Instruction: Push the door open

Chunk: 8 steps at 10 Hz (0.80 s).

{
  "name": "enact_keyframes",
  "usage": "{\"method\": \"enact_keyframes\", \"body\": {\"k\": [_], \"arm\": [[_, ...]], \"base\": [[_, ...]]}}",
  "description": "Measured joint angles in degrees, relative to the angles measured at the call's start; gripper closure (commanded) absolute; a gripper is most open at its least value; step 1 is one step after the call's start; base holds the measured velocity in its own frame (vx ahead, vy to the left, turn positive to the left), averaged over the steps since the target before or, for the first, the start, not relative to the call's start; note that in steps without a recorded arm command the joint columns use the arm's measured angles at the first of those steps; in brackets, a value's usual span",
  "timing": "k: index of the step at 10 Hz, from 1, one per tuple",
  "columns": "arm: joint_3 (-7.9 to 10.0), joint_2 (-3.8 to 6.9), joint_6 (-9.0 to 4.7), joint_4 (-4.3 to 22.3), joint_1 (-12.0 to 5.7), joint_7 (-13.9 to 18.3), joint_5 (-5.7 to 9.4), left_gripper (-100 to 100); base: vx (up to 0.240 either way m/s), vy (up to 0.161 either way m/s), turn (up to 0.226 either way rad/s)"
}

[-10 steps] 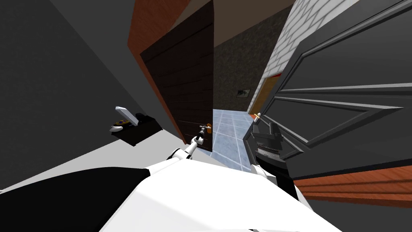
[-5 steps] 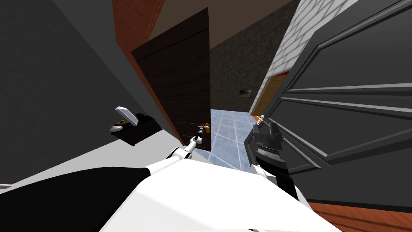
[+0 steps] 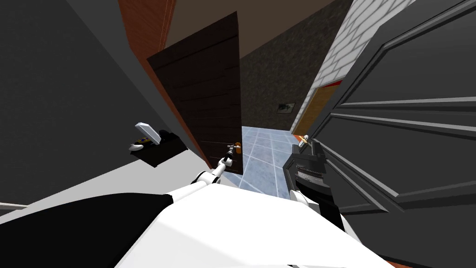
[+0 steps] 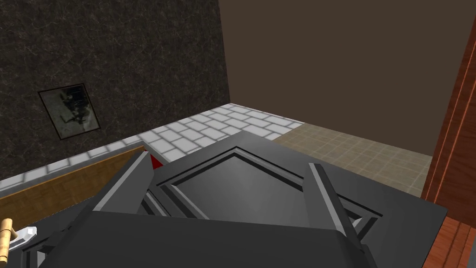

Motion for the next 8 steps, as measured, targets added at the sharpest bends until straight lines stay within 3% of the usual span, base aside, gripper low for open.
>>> {"method": "enact_keyframes", "body": {"k": [1,2,3,4,5,6,8], "arm": [[0.58,0.30,0.90,-1.3,0.63,-0.3,0.18,100],[1.18,0.66,1.01,-0.2,-0.08,-0.3,0.43,100],[1.66,0.93,1.33,-1.6,0.93,-0.5,0.56,100],[2.23,1.22,-0.11,1.2,-0.36,-0.5,0.78,100],[2.54,1.40,-0.26,0.6,-0.13,-0.6,0.86,100],[3.27,1.22,0.90,-1.4,0.75,-1.2,1.01,100],[4.21,1.85,0.08,0.9,-0.11,-1.3,1.38,100]], "base": [[0.138,-0.139,0.092],[0.160,-0.116,0.052],[0.149,-0.124,0.063],[0.090,-0.072,0.033],[0.110,-0.093,0.037],[0.127,-0.125,0.066],[0.155,-0.145,0.083]]}}
